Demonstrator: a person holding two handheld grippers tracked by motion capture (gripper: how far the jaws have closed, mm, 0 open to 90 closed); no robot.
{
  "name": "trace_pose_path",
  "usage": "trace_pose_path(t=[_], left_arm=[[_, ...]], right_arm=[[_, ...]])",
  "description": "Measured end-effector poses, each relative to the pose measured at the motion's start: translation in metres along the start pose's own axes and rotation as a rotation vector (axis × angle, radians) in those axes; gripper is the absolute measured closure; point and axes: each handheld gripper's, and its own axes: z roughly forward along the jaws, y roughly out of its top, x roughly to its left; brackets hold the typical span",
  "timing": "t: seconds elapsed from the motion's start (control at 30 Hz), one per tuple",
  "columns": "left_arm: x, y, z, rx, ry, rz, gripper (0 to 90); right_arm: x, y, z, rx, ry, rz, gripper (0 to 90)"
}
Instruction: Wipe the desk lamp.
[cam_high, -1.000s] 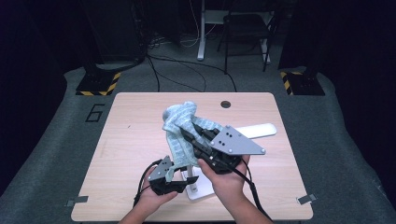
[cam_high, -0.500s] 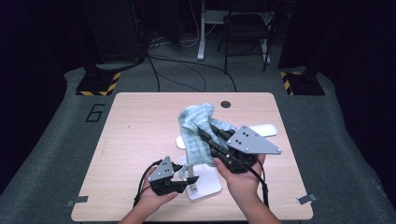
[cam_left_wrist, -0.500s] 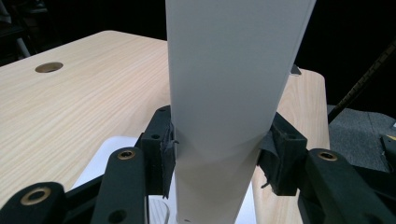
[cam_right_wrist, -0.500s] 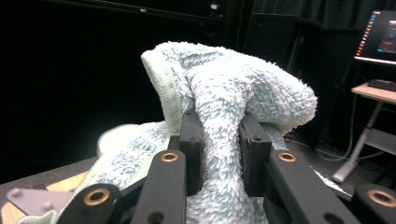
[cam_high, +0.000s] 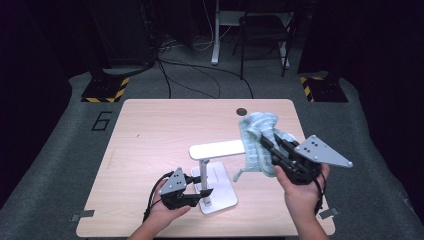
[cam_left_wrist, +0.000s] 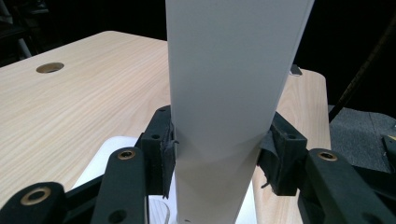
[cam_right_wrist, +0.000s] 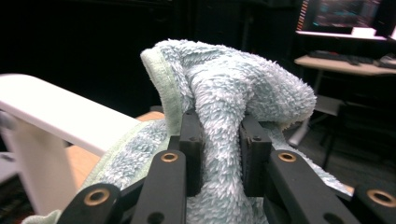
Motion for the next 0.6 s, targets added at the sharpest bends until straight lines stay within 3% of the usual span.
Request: trace_pose_path(t=[0.2, 0.4, 0.6], left_arm=[[0.001, 0.0, 0.0, 0.002, -0.005, 0.001, 52.0], [0.0, 0.0, 0.0, 0.001, -0.004, -0.005, 52.0], [0.0, -0.001, 0.0, -0.007, 0.002, -0.006, 51.9]], right_arm=[[-0.035, -0.01, -0.017, 0.023, -0.072, 0.042, 75.2], [-0.058, -0.019, -0.029, 0.026, -0.132, 0.087, 75.2], [-0.072, -0.02, -0.037, 0.042, -0.215, 0.053, 75.2]])
